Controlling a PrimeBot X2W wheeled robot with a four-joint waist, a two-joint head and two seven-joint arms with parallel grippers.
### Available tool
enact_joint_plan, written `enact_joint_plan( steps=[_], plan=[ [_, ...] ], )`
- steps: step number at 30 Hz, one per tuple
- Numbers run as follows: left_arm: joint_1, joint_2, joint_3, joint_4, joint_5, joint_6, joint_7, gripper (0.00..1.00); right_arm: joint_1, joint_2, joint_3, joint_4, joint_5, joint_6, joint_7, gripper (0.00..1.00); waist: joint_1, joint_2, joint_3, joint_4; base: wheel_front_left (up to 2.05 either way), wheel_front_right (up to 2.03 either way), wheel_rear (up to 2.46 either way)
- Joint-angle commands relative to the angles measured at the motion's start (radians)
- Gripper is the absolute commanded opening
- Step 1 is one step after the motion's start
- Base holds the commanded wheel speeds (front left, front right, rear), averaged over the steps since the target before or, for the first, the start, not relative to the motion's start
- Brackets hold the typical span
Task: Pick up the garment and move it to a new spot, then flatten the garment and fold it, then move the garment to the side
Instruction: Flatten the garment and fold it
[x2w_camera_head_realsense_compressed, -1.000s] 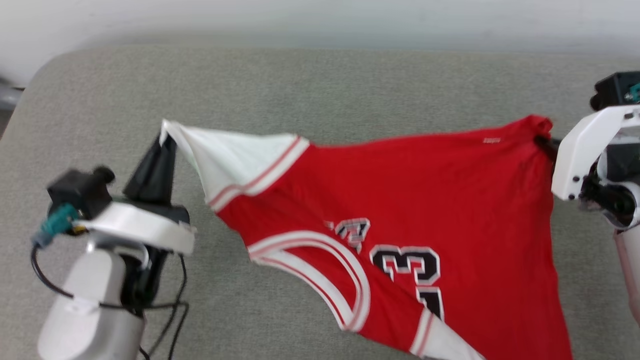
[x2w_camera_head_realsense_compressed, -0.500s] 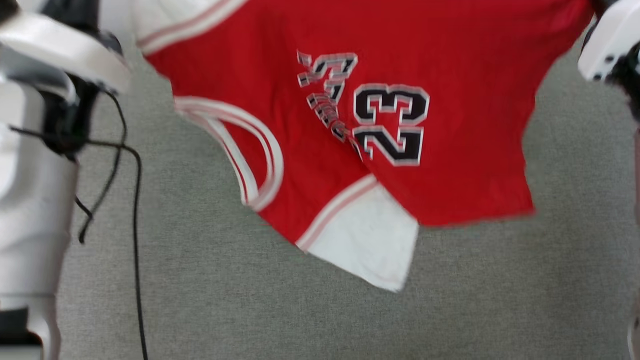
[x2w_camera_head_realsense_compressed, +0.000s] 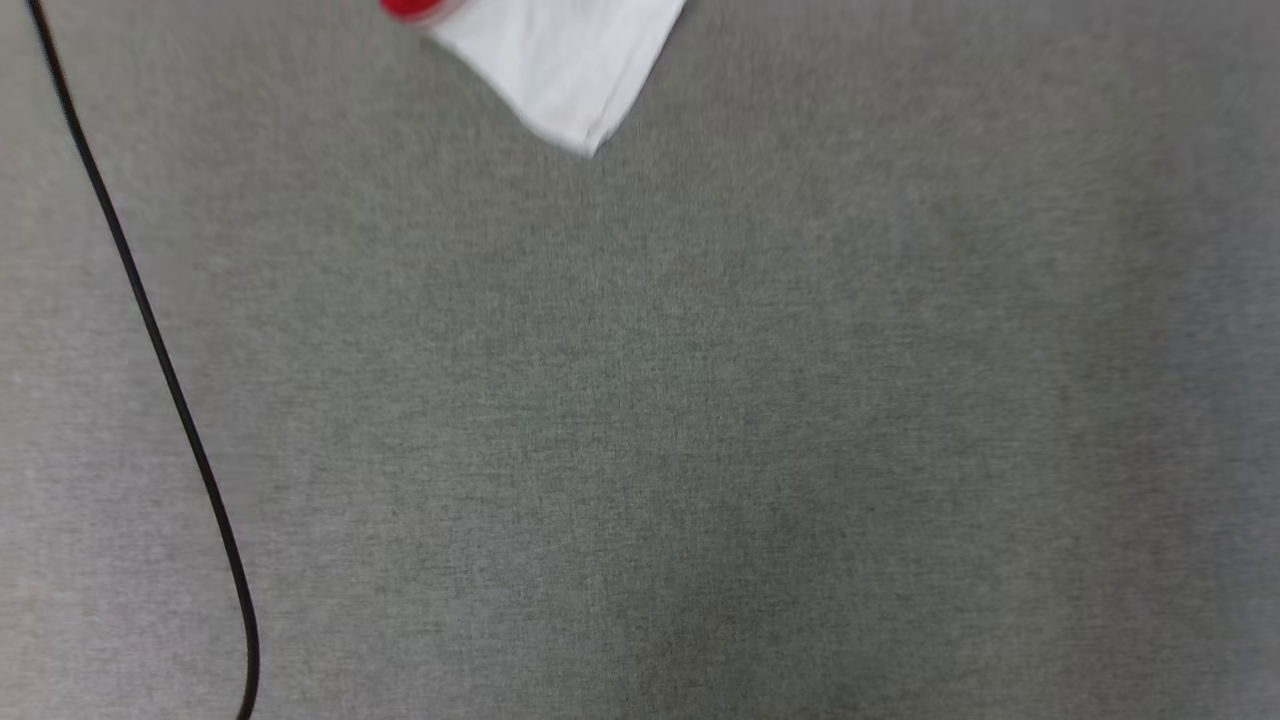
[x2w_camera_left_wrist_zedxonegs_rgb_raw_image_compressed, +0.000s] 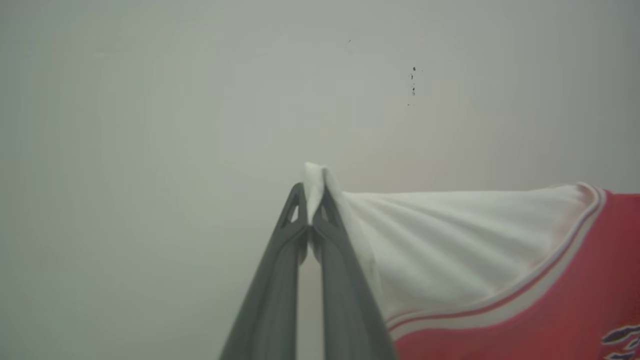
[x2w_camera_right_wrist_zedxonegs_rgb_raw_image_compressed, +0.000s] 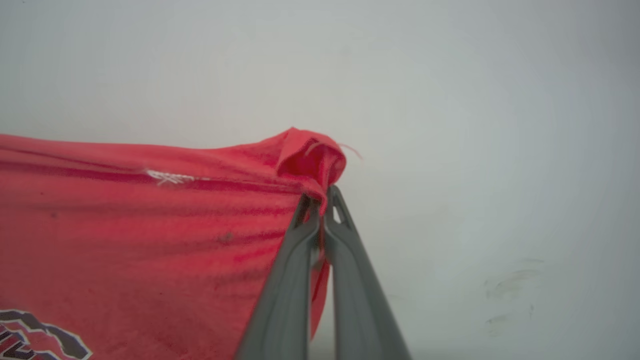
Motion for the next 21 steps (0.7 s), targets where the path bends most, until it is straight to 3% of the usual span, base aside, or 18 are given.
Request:
enact_joint_plan(
  steps=[1,11,21],
  plan=[
    [-0.043,0.016,-0.004,0.023,0.001,0.003,-0.009,0.00,-0.041,-0.003,-0.016,0.021,-0.020,-0.003,-0.014,0.00,-0.0001,0.0000,0.071,0.007,0.00,0.00,0.00],
    [-0.098,0.014,-0.075,0.127,-0.080,0.002,-0.025,0.00,-0.145,0.049,-0.005,0.179,-0.045,-0.002,-0.092,0.00,-0.0001,0.0000,0.190,0.011,0.00,0.00,0.00],
    [0.174,0.058,-0.171,0.050,-0.277,0.002,-0.053,0.00,-0.003,0.030,0.122,0.322,0.030,-0.002,-0.189,0.00,-0.0001,0.0000,0.149,0.018,0.00,0.00,0.00]
  ],
)
